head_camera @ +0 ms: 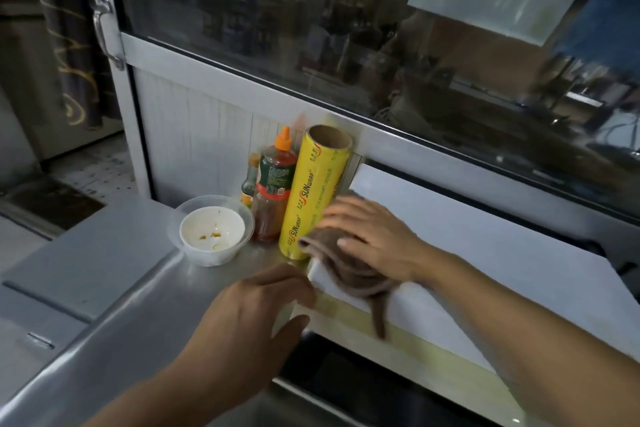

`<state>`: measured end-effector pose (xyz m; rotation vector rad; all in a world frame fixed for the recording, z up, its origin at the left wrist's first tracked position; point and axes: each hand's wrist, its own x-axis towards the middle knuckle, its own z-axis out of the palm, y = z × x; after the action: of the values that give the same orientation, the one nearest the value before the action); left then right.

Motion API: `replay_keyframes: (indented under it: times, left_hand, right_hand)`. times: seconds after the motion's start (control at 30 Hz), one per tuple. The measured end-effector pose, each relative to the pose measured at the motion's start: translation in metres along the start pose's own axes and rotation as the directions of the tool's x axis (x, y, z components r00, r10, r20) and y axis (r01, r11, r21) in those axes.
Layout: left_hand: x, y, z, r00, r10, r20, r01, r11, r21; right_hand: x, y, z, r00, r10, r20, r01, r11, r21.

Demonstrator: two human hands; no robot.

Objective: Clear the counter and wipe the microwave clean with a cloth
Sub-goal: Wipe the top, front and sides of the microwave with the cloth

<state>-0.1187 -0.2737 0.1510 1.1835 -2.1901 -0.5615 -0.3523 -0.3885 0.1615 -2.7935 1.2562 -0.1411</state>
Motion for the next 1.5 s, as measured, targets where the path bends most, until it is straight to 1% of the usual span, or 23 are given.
replay_keyframes:
  times: [0.07, 0.13, 0.23, 0.3, 0.37, 0.5, 0.6, 0.7, 0.77, 0.83, 0.93, 1.0, 1.07, 1.2, 1.3, 1.4, 1.5]
  left_hand:
    - [-0.003, -0.003, 0.000, 1.000, -0.001, -0.002, 0.001, 1.000, -0.006]
    - [-0.008, -0.006, -0.002, 0.999, -0.026, -0.034, 0.026, 1.000, -0.007]
    - [-0.016, -0.010, -0.009, 0.994, -0.068, -0.081, 0.068, 0.998, 0.003]
    - [-0.019, -0.012, -0.015, 0.993, -0.076, -0.088, 0.077, 0.997, 0.004]
    - [-0.021, -0.014, -0.019, 0.995, -0.061, -0.082, 0.062, 0.998, 0.008]
    - [-0.021, -0.016, -0.024, 0.997, -0.034, -0.069, 0.034, 0.999, 0.002]
    - [-0.012, -0.012, -0.023, 0.997, -0.004, -0.075, 0.004, 1.000, 0.002]
    - [-0.001, -0.005, -0.018, 0.995, 0.025, -0.097, -0.025, 1.000, 0.003]
    - [0.004, 0.000, -0.011, 0.995, 0.031, -0.092, -0.029, 0.999, 0.017]
    - [0.008, 0.005, -0.004, 0.996, 0.056, -0.062, -0.054, 0.998, 0.036]
    - [0.019, 0.013, 0.006, 0.990, 0.143, -0.002, -0.142, 0.987, 0.074]
    - [0.025, 0.017, 0.012, 0.989, 0.147, 0.025, -0.149, 0.982, 0.113]
    - [0.028, 0.017, 0.016, 0.991, 0.137, 0.016, -0.137, 0.980, 0.141]
    - [0.030, 0.014, 0.020, 0.993, 0.114, -0.020, -0.110, 0.984, 0.140]
    - [0.031, 0.013, 0.023, 0.997, 0.068, -0.048, -0.062, 0.991, 0.123]
    - [0.031, 0.011, 0.025, 0.996, 0.003, -0.093, 0.001, 0.999, 0.044]
    - [0.030, 0.007, 0.027, 0.995, -0.003, -0.103, 0.008, 0.999, 0.045]
  right_hand:
    - [0.011, 0.017, -0.004, 0.993, 0.112, -0.021, -0.113, 0.994, -0.015]
    - [0.019, 0.021, -0.005, 0.984, 0.172, -0.042, -0.173, 0.984, -0.029]
    - [0.013, 0.001, 0.001, 0.965, 0.262, -0.017, -0.263, 0.963, -0.052]
    - [-0.001, -0.024, 0.005, 0.960, 0.279, 0.014, -0.278, 0.959, -0.051]
    - [-0.015, -0.054, 0.007, 0.964, 0.263, 0.030, -0.261, 0.964, -0.058]
    - [-0.039, -0.101, 0.014, 0.972, 0.233, 0.016, -0.231, 0.967, -0.107]
    - [-0.046, -0.116, 0.021, 0.969, 0.247, -0.003, -0.244, 0.954, -0.174]
    - [-0.059, -0.116, 0.022, 0.970, 0.240, -0.026, -0.240, 0.944, -0.225]
    - [-0.084, -0.109, 0.020, 0.966, 0.258, -0.019, -0.253, 0.928, -0.272]
    - [-0.121, -0.100, 0.016, 0.950, 0.310, -0.019, -0.299, 0.898, -0.323]
    - [-0.178, -0.089, 0.006, 0.910, 0.413, -0.039, -0.400, 0.846, -0.353]
    - [-0.206, -0.083, 0.001, 0.885, 0.463, -0.054, -0.453, 0.826, -0.334]
    - [-0.220, -0.080, -0.001, 0.869, 0.490, -0.067, -0.484, 0.815, -0.320]
    - [-0.200, -0.088, 0.003, 0.855, 0.509, -0.101, -0.515, 0.807, -0.288]
    - [-0.156, -0.091, 0.005, 0.882, 0.469, -0.035, -0.467, 0.863, -0.193]
    - [-0.112, -0.080, 0.003, 0.906, 0.423, -0.008, -0.423, 0.904, -0.060]
    - [-0.075, -0.057, -0.001, 0.913, 0.406, 0.038, -0.405, 0.913, -0.041]
